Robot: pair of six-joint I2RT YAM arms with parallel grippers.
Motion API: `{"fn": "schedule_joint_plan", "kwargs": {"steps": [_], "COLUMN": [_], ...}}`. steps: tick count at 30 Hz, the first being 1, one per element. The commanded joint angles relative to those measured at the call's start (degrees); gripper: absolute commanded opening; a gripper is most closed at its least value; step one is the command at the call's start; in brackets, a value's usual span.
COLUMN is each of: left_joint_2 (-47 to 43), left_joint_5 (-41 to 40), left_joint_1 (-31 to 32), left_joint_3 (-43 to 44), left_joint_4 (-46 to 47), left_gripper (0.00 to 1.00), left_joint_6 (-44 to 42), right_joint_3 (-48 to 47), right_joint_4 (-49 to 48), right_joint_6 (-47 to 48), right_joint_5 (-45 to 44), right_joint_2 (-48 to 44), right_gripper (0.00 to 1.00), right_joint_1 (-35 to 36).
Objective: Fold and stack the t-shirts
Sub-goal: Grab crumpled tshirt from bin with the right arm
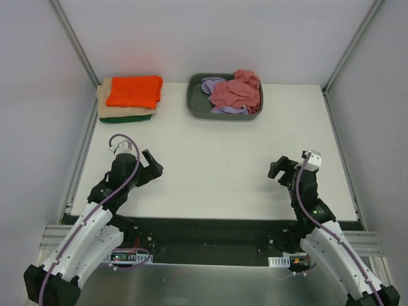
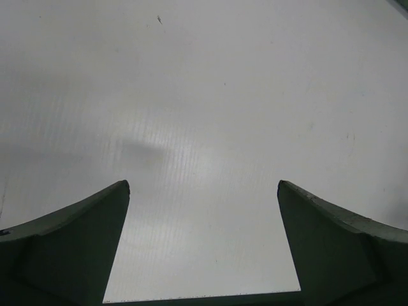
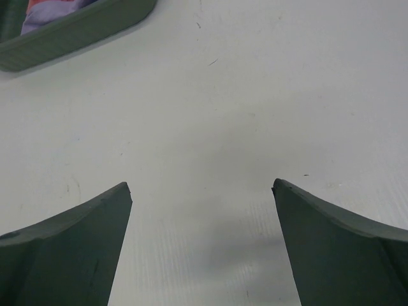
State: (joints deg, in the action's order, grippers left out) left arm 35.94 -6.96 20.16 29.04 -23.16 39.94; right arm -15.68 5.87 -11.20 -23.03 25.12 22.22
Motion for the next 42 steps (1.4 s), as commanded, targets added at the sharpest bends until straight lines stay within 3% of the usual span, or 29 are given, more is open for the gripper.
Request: {"fn": "schedule_joint_plan", "kwargs": {"steps": [1,5,11,19,30,42], "left_joint_2": [-0.1,0.4,1.1,2.5,7.7,7.4], "left_joint_5": [-1.7,-2.9,-3.1,-3.7,-1.8,-5.1], "left_joint_1": [-0.3,-0.2,-0.3,-0.3,-0.3,-0.3], "left_joint_3": [0.0,0.0,-0.2,1.1,4.1,2.4], "left_joint_4": [0.4,0.4,1.7,5.6,11.1,13.8], "left_gripper": [0.99,0.99,0.99,0.99,0.99,0.99], "left_joint_6": [0.2,0.6,-0.1,-0.7,-4.3,-5.3], "right_joint_3": [-0.9,-2.9,-15.4,-39.9,-74.5,-105.4], "right_joint_4": [-5.4,-11.6,-10.0,-1.1,2.2,3.0], "right_joint_6": [3.5,5.7,10.3,12.8,14.7,17.1], "right_joint_5": [5.6,9.3,14.6,9.7,14.8,20.8], "right_joint_2": [0.1,5.2,21.1,47.7,82.4,110.2], "right_gripper": [0.96,0.96,0.96,0.96,0.96,0.99], "right_joint_1": [-0.2,-0.1,-0.2,-0.7,-3.6,-6.6]}}
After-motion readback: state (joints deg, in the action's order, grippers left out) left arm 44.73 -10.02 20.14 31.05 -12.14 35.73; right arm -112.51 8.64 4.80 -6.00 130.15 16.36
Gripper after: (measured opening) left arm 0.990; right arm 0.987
